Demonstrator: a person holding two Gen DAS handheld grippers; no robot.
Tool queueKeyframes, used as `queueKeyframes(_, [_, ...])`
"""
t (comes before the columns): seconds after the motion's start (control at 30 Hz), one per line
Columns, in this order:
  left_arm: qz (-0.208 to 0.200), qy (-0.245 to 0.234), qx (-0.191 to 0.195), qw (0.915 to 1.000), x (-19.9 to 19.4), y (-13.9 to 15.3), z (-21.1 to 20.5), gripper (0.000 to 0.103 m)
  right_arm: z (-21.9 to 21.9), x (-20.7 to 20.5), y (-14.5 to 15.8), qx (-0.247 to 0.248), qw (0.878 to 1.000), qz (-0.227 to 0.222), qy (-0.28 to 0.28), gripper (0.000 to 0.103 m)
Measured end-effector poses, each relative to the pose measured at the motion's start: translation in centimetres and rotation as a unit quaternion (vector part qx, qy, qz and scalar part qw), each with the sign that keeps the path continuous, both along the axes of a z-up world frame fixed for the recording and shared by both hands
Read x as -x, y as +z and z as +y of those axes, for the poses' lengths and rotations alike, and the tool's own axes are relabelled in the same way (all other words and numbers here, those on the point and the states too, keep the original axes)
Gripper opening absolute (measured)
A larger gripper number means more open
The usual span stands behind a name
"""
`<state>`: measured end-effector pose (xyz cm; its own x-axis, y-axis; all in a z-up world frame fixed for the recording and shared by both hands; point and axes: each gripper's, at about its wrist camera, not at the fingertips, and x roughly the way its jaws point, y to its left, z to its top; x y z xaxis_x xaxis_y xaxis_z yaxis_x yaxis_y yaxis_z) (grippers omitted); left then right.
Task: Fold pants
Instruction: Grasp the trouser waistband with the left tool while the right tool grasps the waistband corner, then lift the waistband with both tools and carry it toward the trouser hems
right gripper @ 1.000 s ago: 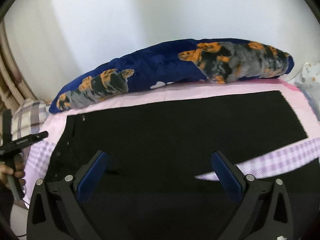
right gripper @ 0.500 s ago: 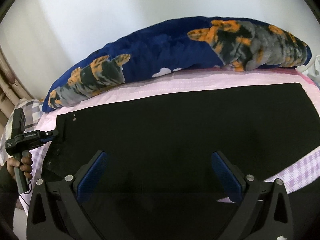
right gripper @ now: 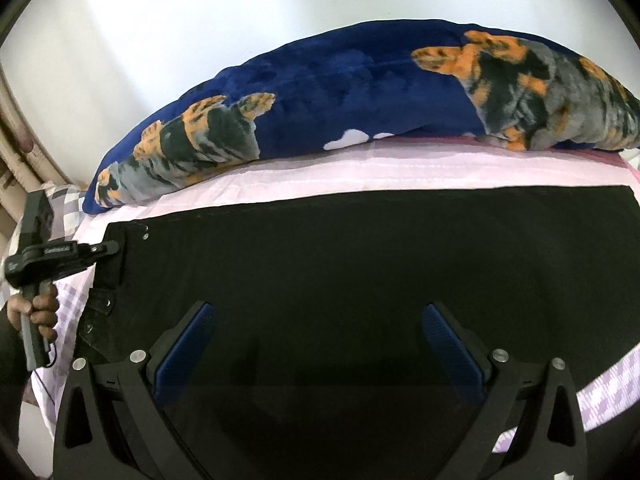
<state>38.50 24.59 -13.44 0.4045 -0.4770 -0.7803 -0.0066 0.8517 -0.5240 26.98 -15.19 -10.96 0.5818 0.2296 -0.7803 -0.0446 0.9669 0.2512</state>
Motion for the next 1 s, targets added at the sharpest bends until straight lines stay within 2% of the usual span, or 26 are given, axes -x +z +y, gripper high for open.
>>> queueKeyframes(0.27, [0.007, 0.018, 0.026, 0.9995, -2.8, -1.2, 0.1, 0.014, 0.2, -2.1, -0.1, 0.02, 0.998, -0.006, 0.056, 0.103])
queueKeyframes(0.37, [-0.021, 0.017, 0.008, 0.9996, -2.1, -0.8, -0.4, 0.01, 0.1, -3.6, -0.3, 0.03, 0.995, -0.001, 0.09, 0.103])
queueKeyframes(0.5, [-0.074, 0.01, -0.014, 0.9971, -0.7, 1.6, -1.7, 0.007, 0.0, -6.1, -0.5, 0.065, 0.988, 0.006, 0.14, 0.103])
queueKeyframes(0.67, [-0.149, 0.002, 0.027, 0.9884, 2.5, 5.4, -1.9, 0.007, 0.0, -9.1, -0.3, 0.072, 0.971, 0.015, 0.225, 0.103])
queueKeyframes(0.83, [-0.184, 0.008, 0.063, 0.9809, 4.5, 7.7, -1.7, 0.007, 0.3, -13.0, -0.3, 0.055, 0.948, 0.043, 0.311, 0.103])
queueKeyframes(0.93, [-0.196, 0.008, 0.066, 0.9783, 5.5, 8.5, -1.5, 0.007, 0.5, -15.2, -0.4, 0.042, 0.933, 0.065, 0.351, 0.098])
queueKeyframes(1.0, [-0.199, 0.01, 0.07, 0.9775, 5.6, 8.7, -1.8, 0.007, 0.6, -16.4, -0.5, 0.043, 0.924, 0.079, 0.372, 0.088])
